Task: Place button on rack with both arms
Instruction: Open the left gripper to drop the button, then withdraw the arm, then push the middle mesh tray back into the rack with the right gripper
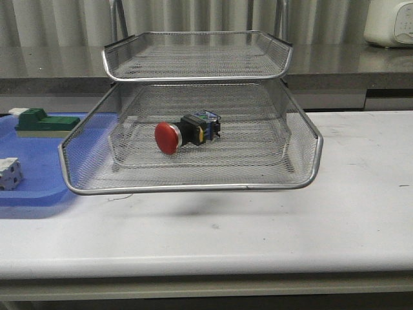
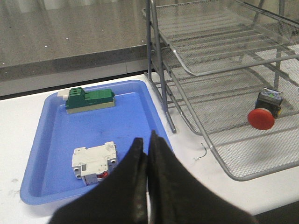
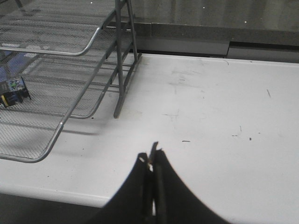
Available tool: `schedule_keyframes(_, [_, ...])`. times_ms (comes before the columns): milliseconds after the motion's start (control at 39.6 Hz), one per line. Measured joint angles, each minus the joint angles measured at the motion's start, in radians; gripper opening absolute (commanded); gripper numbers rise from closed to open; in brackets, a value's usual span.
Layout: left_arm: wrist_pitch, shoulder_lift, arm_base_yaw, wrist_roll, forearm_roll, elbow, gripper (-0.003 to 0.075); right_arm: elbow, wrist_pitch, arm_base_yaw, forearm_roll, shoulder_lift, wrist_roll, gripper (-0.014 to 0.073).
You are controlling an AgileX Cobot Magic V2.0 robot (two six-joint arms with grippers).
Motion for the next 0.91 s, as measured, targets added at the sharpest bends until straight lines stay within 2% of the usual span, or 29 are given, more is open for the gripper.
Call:
schedule_keyframes(126, [0.0, 0.0, 0.0, -0.002, -0.001, 0.0, -0.0019, 0.0, -0.009, 0.0, 0.0, 0.0, 0.0, -0.006])
schedule_keyframes(277, [-0.002, 0.0, 0.0, -0.002, -0.001, 0.0, -0.0019, 0.0, -0.107, 0.0, 0.0, 0.033, -0.001, -0.006])
schedule_keyframes(530, [-0.002, 0.0, 0.0, -0.002, -0.001, 0.0, -0.0019, -0.054, -0.362, 0.026, 0.0, 0.398, -0.004, -0.006])
schedule_keyframes(706, [-0.002, 0.0, 0.0, -0.002, -0.001, 0.0, -0.0019, -0.134, -0.477, 0.185, 0.0, 0.643, -0.004, -0.006])
schedule_keyframes(908, [-0.002, 0.0, 0.0, -0.002, -0.001, 0.0, -0.0019, -0.22, -0.516, 0.491, -0.002, 0.896, -0.004, -0.006])
